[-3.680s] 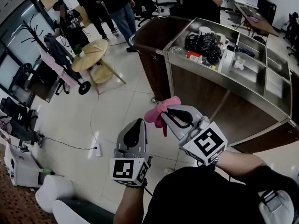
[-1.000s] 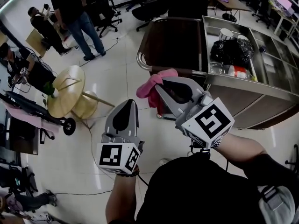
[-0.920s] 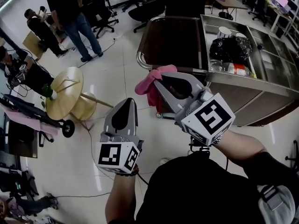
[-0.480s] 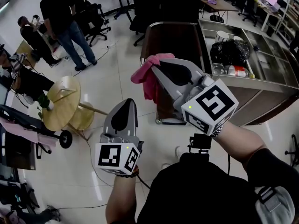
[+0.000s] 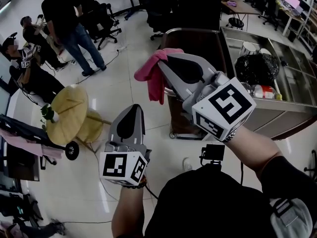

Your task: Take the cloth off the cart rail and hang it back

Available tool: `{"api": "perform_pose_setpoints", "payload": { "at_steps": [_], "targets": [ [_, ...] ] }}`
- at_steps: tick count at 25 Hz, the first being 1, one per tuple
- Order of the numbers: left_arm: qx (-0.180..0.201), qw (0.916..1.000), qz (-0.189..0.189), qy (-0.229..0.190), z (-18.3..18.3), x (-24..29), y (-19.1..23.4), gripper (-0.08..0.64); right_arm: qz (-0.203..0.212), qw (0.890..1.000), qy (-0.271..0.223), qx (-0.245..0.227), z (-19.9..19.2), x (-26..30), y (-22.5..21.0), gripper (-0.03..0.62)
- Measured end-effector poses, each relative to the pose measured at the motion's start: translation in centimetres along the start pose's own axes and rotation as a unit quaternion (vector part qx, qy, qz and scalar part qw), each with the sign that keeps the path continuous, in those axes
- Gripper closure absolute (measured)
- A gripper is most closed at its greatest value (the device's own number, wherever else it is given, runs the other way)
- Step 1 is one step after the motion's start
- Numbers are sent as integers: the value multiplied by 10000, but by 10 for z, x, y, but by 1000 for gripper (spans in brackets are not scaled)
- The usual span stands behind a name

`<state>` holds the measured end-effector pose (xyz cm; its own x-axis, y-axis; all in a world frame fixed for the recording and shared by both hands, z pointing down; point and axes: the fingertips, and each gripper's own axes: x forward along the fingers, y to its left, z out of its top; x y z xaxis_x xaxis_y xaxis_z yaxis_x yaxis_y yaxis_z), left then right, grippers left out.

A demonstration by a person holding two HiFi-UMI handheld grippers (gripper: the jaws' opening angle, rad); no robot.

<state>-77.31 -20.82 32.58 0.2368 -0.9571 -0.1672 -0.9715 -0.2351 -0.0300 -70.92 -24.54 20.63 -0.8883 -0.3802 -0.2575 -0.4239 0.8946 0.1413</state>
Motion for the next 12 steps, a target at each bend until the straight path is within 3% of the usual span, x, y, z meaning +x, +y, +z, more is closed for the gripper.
{"api": "perform_pose_setpoints", "payload": {
  "at_steps": [6,12],
  "targets": [
    [11,9999,114,-19,-16,29,18,557,50,9999,-11,124,-25,19,-28,575],
    [-202,9997,15,161,-25,77,73,557,-98,9993,197,293,-45,87,-70,575]
  ]
}}
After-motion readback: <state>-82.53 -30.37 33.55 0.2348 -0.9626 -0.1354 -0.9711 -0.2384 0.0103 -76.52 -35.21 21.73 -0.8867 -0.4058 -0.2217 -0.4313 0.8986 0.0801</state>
